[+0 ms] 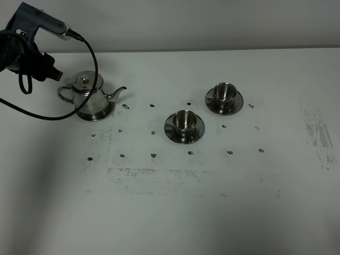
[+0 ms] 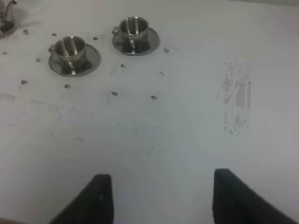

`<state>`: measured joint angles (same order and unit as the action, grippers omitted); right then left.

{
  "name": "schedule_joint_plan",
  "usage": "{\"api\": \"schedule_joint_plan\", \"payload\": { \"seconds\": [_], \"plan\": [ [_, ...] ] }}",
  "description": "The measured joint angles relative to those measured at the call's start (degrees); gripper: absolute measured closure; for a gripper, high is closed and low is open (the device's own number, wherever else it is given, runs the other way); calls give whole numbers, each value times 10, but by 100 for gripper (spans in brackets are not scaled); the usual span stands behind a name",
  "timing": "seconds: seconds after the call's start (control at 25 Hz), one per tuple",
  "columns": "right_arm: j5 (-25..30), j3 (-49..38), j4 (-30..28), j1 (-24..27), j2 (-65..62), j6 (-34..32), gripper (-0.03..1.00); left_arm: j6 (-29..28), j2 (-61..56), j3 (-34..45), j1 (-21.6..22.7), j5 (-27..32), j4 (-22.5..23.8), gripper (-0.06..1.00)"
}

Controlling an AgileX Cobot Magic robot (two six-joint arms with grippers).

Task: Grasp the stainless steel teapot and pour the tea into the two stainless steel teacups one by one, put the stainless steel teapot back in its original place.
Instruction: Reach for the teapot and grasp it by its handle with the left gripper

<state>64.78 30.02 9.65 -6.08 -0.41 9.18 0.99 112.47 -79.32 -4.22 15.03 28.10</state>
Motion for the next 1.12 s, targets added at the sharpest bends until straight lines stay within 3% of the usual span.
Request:
{"api": "schedule_joint_plan", "payload": {
  "seconds": [0.2, 1.12],
  "plan": [
    [0, 0, 0, 0, 0, 0, 51, -10, 21, 0, 0, -51, -24, 34],
    [0, 0, 0, 0, 0, -1, 51, -10, 33, 0, 2, -46, -51, 40]
  ]
}}
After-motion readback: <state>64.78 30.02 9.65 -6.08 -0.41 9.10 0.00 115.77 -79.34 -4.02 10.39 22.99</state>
